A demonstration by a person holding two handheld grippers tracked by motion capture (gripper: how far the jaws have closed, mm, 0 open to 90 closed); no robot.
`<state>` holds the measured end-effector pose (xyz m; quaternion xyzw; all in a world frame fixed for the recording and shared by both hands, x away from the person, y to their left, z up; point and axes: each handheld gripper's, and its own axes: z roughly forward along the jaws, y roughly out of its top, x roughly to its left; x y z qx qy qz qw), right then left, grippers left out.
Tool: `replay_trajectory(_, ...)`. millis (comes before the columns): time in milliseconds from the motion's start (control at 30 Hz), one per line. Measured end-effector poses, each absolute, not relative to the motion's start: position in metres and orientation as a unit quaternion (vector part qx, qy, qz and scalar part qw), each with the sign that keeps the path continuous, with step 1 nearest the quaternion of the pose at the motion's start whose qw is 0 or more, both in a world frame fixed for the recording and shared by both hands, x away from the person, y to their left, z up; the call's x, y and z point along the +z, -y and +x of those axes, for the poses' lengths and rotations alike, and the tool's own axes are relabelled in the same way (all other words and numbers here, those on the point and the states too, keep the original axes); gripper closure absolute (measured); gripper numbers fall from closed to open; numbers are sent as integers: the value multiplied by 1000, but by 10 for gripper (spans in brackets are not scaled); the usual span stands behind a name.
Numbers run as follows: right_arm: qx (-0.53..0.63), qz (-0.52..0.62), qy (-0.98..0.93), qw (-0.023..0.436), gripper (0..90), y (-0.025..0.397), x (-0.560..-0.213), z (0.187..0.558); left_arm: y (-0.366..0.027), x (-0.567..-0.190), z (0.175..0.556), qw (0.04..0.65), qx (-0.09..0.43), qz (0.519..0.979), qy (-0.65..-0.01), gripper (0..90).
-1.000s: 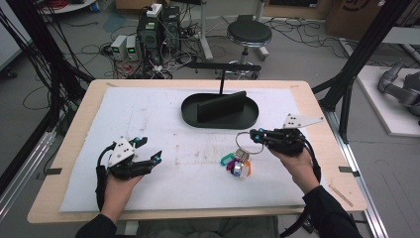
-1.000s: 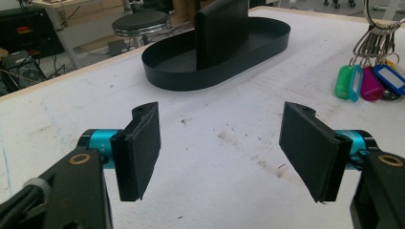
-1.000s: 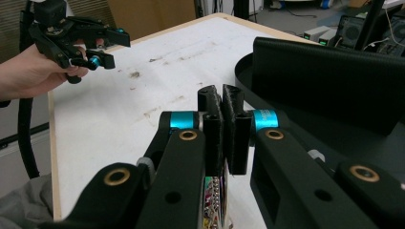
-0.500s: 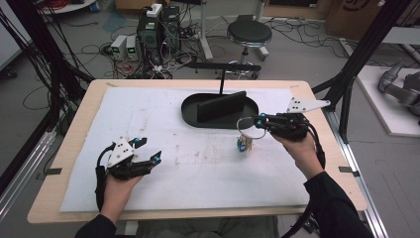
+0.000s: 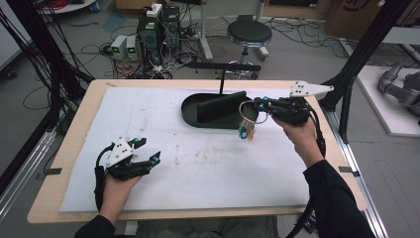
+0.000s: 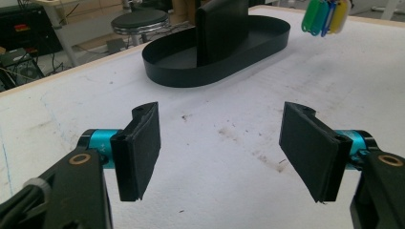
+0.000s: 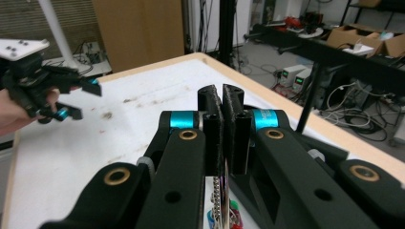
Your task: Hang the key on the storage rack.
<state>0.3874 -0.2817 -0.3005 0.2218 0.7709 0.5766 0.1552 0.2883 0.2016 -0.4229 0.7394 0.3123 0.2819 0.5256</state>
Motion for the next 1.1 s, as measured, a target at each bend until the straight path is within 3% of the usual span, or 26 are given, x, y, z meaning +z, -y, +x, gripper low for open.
replay_trajectory(1100, 562, 267, -757, 200, 884, 279, -289, 454, -213, -422, 280, 529, 292, 732, -316, 306)
